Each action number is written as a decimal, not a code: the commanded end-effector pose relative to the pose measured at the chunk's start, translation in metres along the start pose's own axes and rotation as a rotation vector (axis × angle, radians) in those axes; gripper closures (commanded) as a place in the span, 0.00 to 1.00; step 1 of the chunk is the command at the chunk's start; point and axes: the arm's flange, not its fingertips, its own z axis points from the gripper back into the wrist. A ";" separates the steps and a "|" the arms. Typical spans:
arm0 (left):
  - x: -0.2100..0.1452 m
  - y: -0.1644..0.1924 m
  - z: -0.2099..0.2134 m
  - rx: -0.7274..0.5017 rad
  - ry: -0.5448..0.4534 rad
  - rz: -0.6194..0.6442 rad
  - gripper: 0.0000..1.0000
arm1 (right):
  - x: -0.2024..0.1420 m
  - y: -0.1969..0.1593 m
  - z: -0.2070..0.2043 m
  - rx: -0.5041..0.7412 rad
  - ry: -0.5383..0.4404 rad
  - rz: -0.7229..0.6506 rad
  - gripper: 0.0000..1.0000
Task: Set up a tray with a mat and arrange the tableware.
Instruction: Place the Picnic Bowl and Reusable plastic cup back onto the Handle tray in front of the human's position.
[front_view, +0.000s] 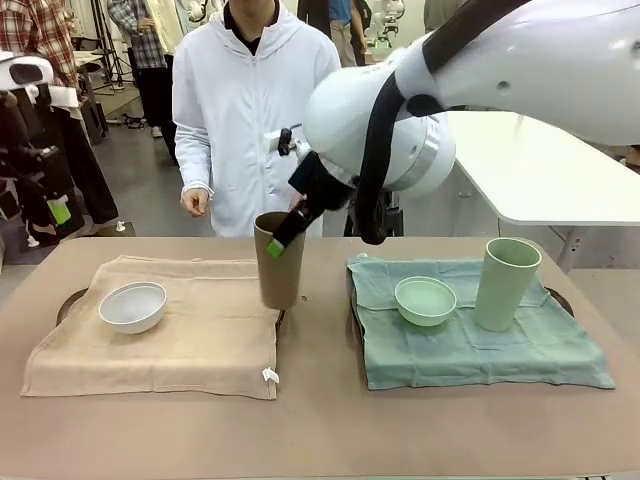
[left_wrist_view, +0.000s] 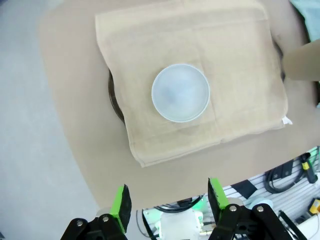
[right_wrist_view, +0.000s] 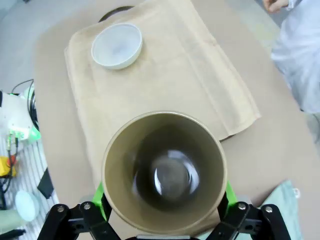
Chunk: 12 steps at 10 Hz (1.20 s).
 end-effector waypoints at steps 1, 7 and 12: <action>0.004 -0.002 0.000 0.012 -0.006 -0.038 0.19 | 0.019 0.007 0.008 0.008 -0.002 0.025 0.00; 0.012 0.010 -0.032 -0.054 0.075 0.003 0.19 | 0.054 0.005 -0.019 0.098 -0.215 0.253 0.00; 0.011 0.003 -0.030 -0.015 0.068 0.001 0.19 | 0.038 -0.021 -0.112 0.243 -0.404 0.333 0.00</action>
